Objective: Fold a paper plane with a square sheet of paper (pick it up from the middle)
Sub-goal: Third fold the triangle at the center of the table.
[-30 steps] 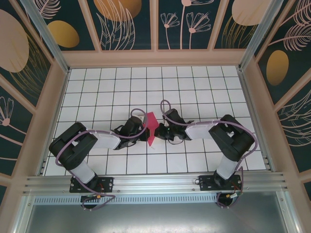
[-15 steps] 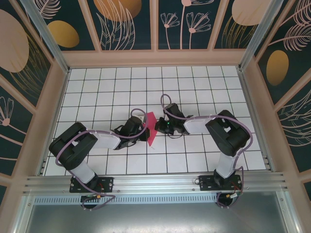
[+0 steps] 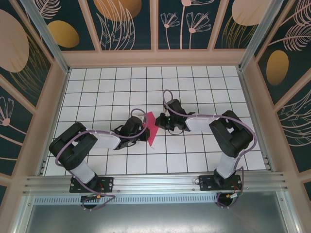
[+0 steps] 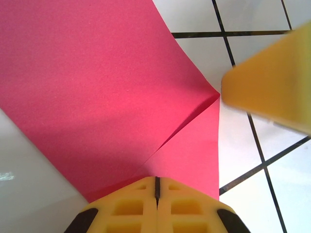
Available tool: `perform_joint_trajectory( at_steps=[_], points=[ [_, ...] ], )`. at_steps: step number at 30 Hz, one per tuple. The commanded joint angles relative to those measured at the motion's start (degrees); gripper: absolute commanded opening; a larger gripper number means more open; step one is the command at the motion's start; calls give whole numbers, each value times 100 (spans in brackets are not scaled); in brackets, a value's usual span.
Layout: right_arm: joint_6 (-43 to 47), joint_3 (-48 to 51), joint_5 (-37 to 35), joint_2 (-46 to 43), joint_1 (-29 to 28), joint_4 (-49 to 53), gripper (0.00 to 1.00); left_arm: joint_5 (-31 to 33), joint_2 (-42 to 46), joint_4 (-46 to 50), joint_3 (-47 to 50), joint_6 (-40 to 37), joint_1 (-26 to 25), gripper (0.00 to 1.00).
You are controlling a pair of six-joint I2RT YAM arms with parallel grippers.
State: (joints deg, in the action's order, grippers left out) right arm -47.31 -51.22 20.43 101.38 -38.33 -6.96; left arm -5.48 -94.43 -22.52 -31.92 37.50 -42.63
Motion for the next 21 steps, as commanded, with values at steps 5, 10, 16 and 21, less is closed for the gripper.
perform_joint_trajectory(
  at_steps=[5, 10, 16, 21],
  points=[
    [141, -153, -62, 328, 45, 202, 8, 49, -58, 845, 109, -128, 29, 0],
    [117, -182, -295, 661, 45, 345, 8, 53, -40, 862, 149, -137, 29, 0],
    [162, -280, -285, 662, 36, 540, 8, 57, -25, 889, 159, -155, 27, 0],
    [316, -401, -170, 112, 20, 635, 9, 82, 36, 903, 184, -129, 27, 0]
  ],
)
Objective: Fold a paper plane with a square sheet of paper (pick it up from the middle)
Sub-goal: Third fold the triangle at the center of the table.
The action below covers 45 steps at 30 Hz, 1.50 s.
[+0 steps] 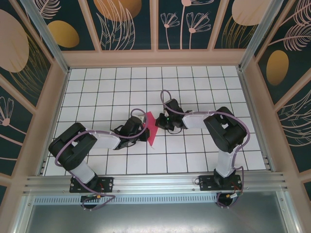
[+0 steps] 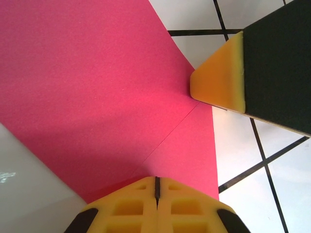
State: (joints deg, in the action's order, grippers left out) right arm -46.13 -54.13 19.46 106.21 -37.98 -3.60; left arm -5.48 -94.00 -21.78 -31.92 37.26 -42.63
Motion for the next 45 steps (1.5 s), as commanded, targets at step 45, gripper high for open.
perform_joint_trajectory(
  at_steps=[45],
  points=[
    [-1318, 1624, 680, -838, -1396, -1690, 6, 73, -7, 791, 151, -87, 27, 0]
  ],
)
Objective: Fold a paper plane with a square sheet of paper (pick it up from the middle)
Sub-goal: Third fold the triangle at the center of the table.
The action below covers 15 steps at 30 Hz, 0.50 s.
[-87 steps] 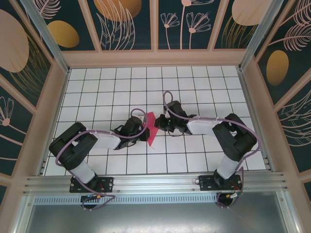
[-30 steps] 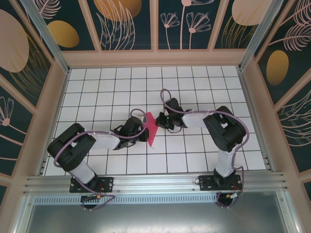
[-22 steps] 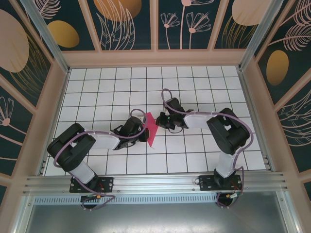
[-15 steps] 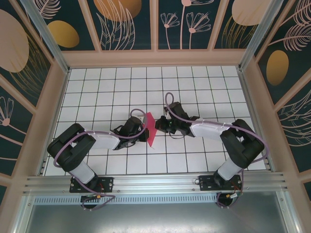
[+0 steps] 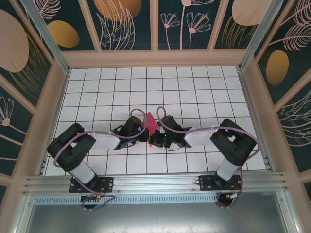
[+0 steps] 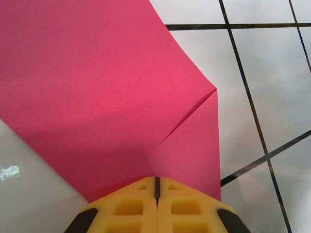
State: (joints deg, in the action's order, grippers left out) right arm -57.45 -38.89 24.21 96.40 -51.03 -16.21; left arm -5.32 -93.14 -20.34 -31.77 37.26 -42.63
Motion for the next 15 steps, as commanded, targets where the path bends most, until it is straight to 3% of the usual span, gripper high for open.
perform_joint_trajectory(
  at_steps=[1, 10, 15],
  points=[
    [-205, 117, 224, 181, -123, -462, 6, 60, -90, 650, 131, -86, 28, 0],
    [-180, 128, -277, 621, -226, 218, 6, 76, -55, 642, 161, -65, 28, 0],
    [-141, 165, -152, 340, -227, 56, 6, 71, -55, 628, 172, -78, 30, 0]
  ],
)
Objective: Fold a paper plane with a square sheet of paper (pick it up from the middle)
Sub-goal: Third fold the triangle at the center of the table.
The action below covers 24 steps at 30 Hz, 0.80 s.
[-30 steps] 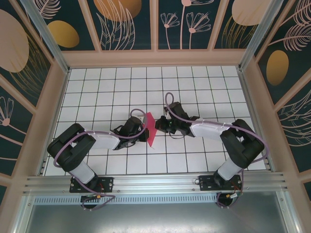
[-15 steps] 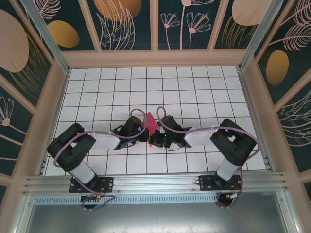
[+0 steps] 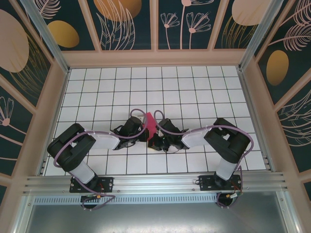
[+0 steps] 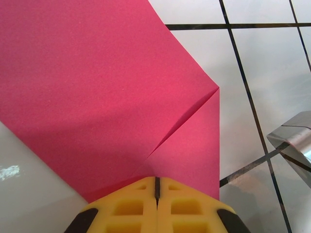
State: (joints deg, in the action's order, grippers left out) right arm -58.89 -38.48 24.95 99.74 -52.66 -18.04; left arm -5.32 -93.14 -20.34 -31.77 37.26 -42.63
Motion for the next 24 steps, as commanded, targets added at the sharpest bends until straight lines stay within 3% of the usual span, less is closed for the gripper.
perform_joint_trajectory(
  at_steps=[1, 6, 19, 24],
  points=[
    [16, 104, -186, -123, -51, 176, 7, 66, -48, 632, 171, -77, 27, 0],
    [49, 110, -300, -649, 38, 78, 7, 93, -12, 650, 162, -86, 34, 0],
    [-105, 179, -255, 293, 98, -67, 7, 49, -38, 632, 158, -89, 23, 0],
    [76, 92, -334, -153, 129, 247, 6, 77, 22, 684, 127, -85, 31, 0]
  ],
)
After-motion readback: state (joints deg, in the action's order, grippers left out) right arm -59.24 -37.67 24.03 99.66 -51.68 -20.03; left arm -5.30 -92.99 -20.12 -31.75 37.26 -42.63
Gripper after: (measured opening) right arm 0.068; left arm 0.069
